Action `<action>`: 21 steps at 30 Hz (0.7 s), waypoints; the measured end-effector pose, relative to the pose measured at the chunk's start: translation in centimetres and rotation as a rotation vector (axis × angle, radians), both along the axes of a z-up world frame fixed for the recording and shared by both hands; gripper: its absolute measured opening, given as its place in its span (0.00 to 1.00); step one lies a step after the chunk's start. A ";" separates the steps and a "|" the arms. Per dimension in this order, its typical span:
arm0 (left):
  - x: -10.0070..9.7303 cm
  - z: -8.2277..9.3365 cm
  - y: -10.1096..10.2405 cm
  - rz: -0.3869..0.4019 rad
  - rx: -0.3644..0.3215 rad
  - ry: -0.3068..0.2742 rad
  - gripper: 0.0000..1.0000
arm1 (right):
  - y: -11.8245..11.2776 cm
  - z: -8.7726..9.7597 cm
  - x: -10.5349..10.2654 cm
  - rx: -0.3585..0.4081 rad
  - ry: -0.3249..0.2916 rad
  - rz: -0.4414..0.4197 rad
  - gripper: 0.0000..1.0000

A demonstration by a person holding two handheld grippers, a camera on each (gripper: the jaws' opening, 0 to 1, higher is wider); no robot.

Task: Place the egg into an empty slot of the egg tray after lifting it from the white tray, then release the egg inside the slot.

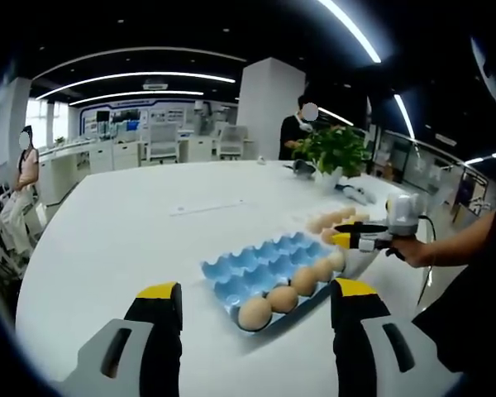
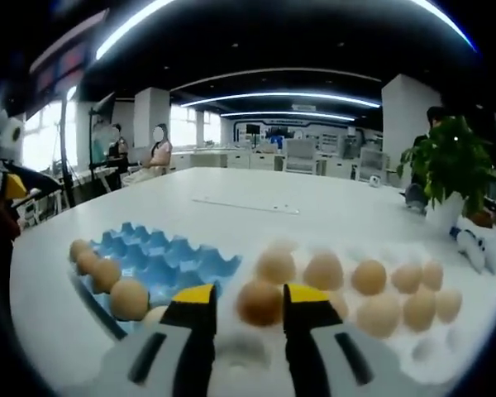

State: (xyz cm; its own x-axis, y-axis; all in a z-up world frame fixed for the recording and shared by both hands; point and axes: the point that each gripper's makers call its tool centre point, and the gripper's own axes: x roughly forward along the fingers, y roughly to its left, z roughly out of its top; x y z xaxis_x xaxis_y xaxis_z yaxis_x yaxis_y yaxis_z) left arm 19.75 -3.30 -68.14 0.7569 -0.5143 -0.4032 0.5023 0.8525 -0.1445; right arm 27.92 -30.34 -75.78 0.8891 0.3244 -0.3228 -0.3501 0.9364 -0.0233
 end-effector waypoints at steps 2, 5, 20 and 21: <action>0.0 0.0 0.0 -0.003 0.000 0.000 0.74 | 0.0 0.0 0.1 -0.001 0.001 0.001 0.31; 0.0 0.0 0.0 0.000 -0.002 0.000 0.74 | 0.3 -0.4 0.6 -0.016 0.016 0.016 0.30; 0.2 -0.5 0.3 0.014 -0.004 0.012 0.74 | -0.3 -1.7 1.3 -0.064 0.070 0.012 0.23; 0.2 -0.4 0.4 0.016 -0.004 0.010 0.74 | -0.3 -1.4 1.2 -0.066 0.058 0.007 0.23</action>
State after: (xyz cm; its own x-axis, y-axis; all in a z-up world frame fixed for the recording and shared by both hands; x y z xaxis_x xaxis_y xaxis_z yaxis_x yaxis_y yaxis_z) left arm 19.92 -2.90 -68.58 0.7610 -0.5040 -0.4084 0.4872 0.8598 -0.1532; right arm 29.14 -30.66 -77.17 0.8661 0.3073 -0.3942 -0.3596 0.9309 -0.0646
